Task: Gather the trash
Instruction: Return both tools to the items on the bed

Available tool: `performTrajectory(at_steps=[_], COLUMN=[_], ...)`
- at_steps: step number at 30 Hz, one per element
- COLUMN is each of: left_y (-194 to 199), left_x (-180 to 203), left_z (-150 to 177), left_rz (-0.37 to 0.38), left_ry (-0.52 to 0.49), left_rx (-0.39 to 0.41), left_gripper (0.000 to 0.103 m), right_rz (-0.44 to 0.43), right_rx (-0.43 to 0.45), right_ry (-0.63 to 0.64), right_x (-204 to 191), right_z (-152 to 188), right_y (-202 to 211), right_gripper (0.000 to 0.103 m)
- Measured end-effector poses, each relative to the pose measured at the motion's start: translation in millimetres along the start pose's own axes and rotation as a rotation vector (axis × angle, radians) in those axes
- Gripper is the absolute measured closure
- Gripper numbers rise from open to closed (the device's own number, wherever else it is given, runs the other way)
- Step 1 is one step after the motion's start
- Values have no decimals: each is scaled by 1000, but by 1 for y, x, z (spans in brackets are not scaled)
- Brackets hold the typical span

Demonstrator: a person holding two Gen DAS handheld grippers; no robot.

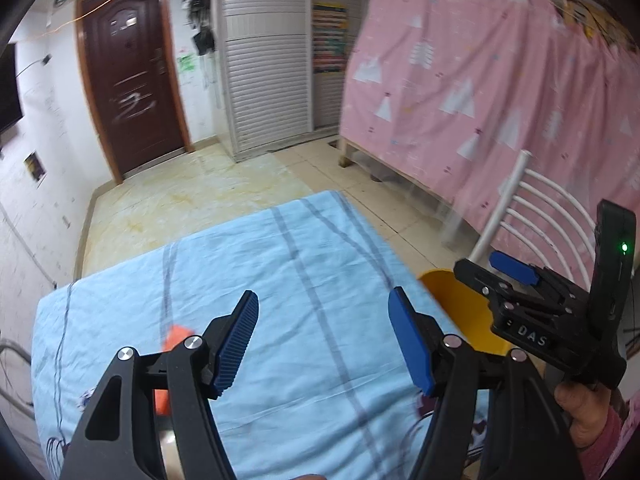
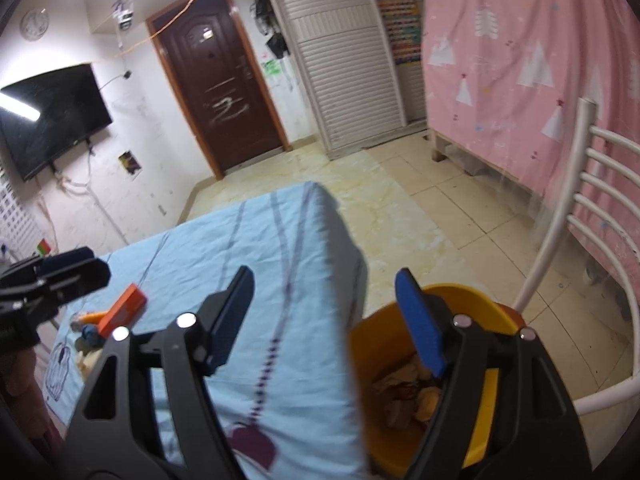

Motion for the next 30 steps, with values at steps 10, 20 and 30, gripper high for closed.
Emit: performTrajectory(at_steps=[10, 20, 30], left_y=[23, 51, 44], left_x=[-73, -130, -153], left_z=[43, 93, 137], left_rz=[-68, -129, -110], left_ry=[103, 166, 261], left_rx=[-1, -13, -78], left_gripper=[43, 40, 40], right_rz=[-53, -113, -187], right_rx=[-71, -144, -241], right_ry=[147, 247, 334], right_x=[-78, -131, -172], right_z=[25, 58, 104], right_y=[-18, -28, -32], right_gripper=[32, 32, 32])
Point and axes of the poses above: each gripper's, at about its wrist camera, not at the fingertips, and y roughly against the way its jaws point, x to its right, z to its underside, the point moved 3 cm from there along -y, roughly the way its jaws point, and after that the axes turned 13 degrees about -y, right-handed, at the moved point
